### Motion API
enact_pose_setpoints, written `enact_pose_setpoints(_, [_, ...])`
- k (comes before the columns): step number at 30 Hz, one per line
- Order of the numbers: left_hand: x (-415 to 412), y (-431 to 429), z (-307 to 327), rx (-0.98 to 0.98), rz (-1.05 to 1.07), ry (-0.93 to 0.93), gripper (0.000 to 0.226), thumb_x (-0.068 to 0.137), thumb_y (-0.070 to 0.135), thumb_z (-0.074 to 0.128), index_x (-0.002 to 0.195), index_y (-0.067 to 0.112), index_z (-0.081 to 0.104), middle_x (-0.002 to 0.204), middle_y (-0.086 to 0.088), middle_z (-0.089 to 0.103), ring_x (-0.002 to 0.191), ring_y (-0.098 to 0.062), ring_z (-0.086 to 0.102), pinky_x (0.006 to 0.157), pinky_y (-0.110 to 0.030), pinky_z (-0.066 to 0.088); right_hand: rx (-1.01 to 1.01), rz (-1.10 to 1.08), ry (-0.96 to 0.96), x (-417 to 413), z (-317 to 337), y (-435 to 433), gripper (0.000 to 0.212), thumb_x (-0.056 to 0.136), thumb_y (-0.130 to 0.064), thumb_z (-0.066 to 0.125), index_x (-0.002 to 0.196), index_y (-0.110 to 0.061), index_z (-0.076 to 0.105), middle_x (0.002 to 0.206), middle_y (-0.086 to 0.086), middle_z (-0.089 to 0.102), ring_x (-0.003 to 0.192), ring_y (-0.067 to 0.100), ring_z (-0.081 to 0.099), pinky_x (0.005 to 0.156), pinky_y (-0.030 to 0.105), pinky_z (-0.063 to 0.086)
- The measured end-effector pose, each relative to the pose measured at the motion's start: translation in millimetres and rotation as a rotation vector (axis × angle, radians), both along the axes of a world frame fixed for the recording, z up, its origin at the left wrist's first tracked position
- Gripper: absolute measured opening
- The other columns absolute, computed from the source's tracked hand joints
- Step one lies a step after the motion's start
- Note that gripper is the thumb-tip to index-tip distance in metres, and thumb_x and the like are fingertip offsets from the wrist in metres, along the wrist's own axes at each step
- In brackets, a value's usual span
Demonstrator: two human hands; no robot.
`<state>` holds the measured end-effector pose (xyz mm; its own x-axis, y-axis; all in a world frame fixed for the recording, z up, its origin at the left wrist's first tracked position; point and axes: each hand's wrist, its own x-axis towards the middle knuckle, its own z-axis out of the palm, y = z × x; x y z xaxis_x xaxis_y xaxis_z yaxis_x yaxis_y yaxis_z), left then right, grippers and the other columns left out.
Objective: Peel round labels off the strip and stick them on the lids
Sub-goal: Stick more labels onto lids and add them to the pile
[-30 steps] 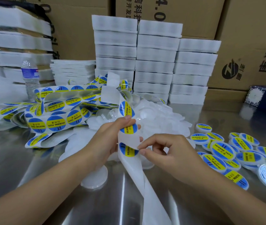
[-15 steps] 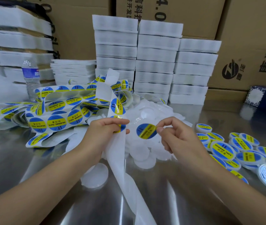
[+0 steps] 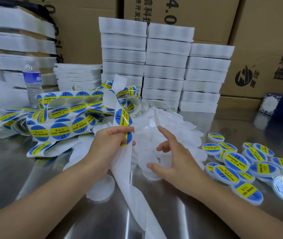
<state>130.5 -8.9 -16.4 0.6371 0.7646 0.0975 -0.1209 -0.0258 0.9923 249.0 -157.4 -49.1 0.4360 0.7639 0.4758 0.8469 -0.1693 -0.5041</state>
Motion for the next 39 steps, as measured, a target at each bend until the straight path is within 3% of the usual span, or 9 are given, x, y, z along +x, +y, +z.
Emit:
enact_pose_setpoints(3, [0.1,-1.4,0.2,-0.001,0.003,0.005,0.047,0.081,-0.008,0.043,0.072,0.024,0.078,0.076,0.009,0.075,0.071,-0.013,0.073,0.051,-0.018,0.052,-0.039,-0.059,-0.165,-2.0,-4.1,7.8,0.095,0.065,-0.060,0.067,0.130,-0.064,-0.002,0.100,-0.023,0.047,0.088,-0.004,0.036,0.084,0.017,0.020])
enact_pose_setpoints(7, [-1.1,-0.2,-0.9,0.036,0.000,0.033,0.046,0.081,-0.006,0.045,0.070,0.023,0.079,0.078,0.004,0.076,0.074,-0.012,0.073,0.060,-0.022,0.053,-0.065,-0.087,-0.179,-0.6,-6.0,9.6,0.102,0.064,-0.062,0.065,0.145,-0.044,0.004,0.104,-0.018,0.051,0.092,0.001,0.042,0.084,0.013,0.015])
enact_pose_setpoints(9, [-1.1,0.0,-1.8,0.049,-0.008,0.046,0.047,0.081,-0.006,0.044,0.068,0.023,0.079,0.076,0.001,0.076,0.074,-0.012,0.073,0.064,-0.022,0.054,-0.057,-0.090,-0.179,0.3,-5.6,8.9,0.101,0.066,-0.060,0.065,0.145,-0.044,0.004,0.104,-0.018,0.050,0.097,0.003,0.045,0.086,0.013,0.015])
enact_pose_setpoints(13, [-0.2,-2.2,-1.3,0.038,-0.028,0.087,0.046,0.081,-0.008,0.042,0.072,0.019,0.078,0.077,-0.003,0.075,0.066,-0.006,0.070,0.050,-0.010,0.046,0.015,-0.098,-0.124,-1.6,-0.9,8.0,0.102,0.065,-0.048,0.072,0.146,-0.041,0.009,0.101,-0.018,0.048,0.095,0.004,0.046,0.095,0.024,0.030])
enact_pose_setpoints(18, [-1.1,-6.0,-2.2,0.093,-0.088,0.198,0.011,0.080,0.024,0.069,0.079,0.021,0.079,0.082,-0.003,0.076,0.076,-0.019,0.069,0.071,-0.027,0.053,0.168,-0.052,-0.021,-3.4,8.9,-0.5,0.097,0.064,-0.037,0.076,0.127,-0.066,0.008,0.103,-0.023,0.044,0.094,0.001,0.048,0.092,0.034,0.042])
enact_pose_setpoints(23, [-3.1,-13.4,-1.9,0.192,-0.211,0.241,0.019,0.070,0.043,0.075,0.072,0.024,0.078,0.075,0.002,0.075,0.066,-0.009,0.067,0.065,-0.023,0.053,0.238,-0.015,-0.010,-3.0,12.2,-4.6,0.095,0.066,-0.036,0.078,0.124,-0.069,0.011,0.106,-0.024,0.044,0.094,0.001,0.047,0.077,0.008,0.037])
enact_pose_setpoints(32, [-1.4,-12.9,-2.2,0.155,-0.199,0.238,0.014,0.082,0.025,0.070,0.074,0.018,0.078,0.081,-0.006,0.076,0.068,-0.015,0.067,0.069,-0.026,0.053,0.281,0.037,0.099,-9.9,15.6,-4.2,0.088,0.061,-0.043,0.073,0.126,-0.062,0.018,0.103,-0.023,0.052,0.093,-0.005,0.048,0.078,0.000,0.035])
enact_pose_setpoints(35, [-1.7,-11.6,0.7,0.160,-0.188,0.188,0.035,0.083,-0.001,0.056,0.076,0.025,0.079,0.084,0.008,0.075,0.068,-0.004,0.064,0.064,-0.013,0.050,0.302,0.023,0.211,-6.3,16.0,-4.5,0.088,0.066,-0.034,0.081,0.128,-0.054,0.022,0.099,-0.017,0.057,0.087,-0.006,0.051,0.076,0.001,0.036])
enact_pose_setpoints(39, [-3.8,-10.6,-3.0,0.256,-0.250,0.190,0.029,0.079,0.004,0.069,0.094,0.027,0.077,0.101,0.014,0.071,0.073,0.000,0.065,0.062,-0.010,0.049,0.304,-0.008,0.311,-7.1,16.2,-2.2,0.075,0.068,-0.032,0.079,0.118,-0.053,0.027,0.094,-0.013,0.063,0.078,-0.008,0.052,0.073,0.003,0.039])
